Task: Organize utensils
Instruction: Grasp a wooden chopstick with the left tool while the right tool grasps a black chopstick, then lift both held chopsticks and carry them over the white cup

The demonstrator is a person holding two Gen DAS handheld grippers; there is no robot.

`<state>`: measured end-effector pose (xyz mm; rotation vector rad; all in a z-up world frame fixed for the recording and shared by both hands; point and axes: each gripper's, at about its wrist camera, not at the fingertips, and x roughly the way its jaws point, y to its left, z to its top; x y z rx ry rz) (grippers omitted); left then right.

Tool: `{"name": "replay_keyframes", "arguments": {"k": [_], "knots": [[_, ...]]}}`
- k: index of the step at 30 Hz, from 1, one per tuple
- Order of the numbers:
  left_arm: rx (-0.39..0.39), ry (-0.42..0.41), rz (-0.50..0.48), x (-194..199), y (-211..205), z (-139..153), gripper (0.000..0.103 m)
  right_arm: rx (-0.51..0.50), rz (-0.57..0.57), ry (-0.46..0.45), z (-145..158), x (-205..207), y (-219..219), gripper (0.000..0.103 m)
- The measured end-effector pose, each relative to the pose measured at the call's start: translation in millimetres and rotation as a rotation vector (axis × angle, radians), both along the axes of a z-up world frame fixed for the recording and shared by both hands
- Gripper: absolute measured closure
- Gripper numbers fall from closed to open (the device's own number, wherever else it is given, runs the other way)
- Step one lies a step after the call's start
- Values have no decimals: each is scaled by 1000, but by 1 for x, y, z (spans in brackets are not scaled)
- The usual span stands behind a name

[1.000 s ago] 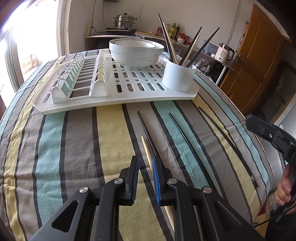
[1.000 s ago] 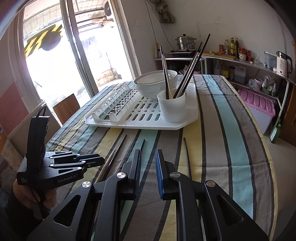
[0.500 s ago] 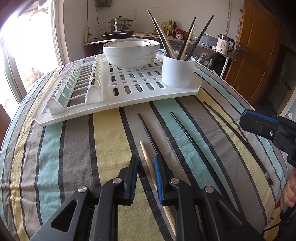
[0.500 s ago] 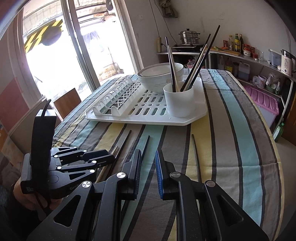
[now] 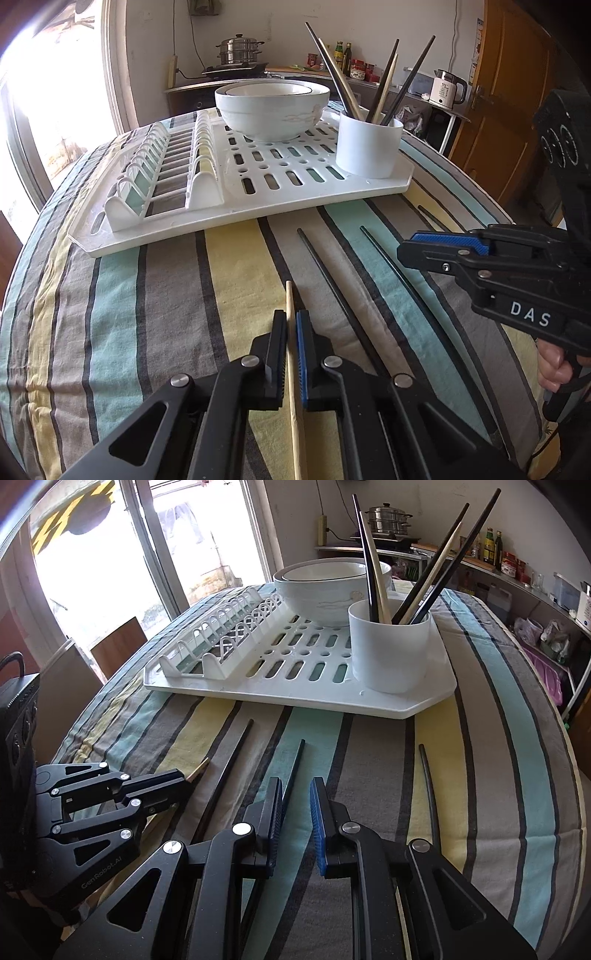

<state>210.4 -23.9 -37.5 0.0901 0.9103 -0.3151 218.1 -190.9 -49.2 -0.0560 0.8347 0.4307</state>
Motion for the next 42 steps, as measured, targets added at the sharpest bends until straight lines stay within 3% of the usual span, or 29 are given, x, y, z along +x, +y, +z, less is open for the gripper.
{"name": "replay_keyframes", "arguments": {"k": [10, 16, 21, 25, 36, 42], "knots": [[29, 10, 21, 16, 11, 0, 97, -115, 8, 10, -9, 18, 24, 87], [93, 14, -10, 26, 1, 0, 97, -155, 23, 5, -9, 18, 33, 98], [102, 22, -18, 31, -2, 1, 98, -90, 34, -5, 2, 17, 28, 99], [44, 28, -5, 31, 5, 8, 98, -33, 32, -64, 26, 6, 18, 99], [-65, -129, 43, 14, 29, 79, 98, 113, -15, -266, 103, -25, -20, 99], [-114, -213, 59, 2, 38, 110, 98, 169, -29, -370, 132, -47, -36, 99]]}}
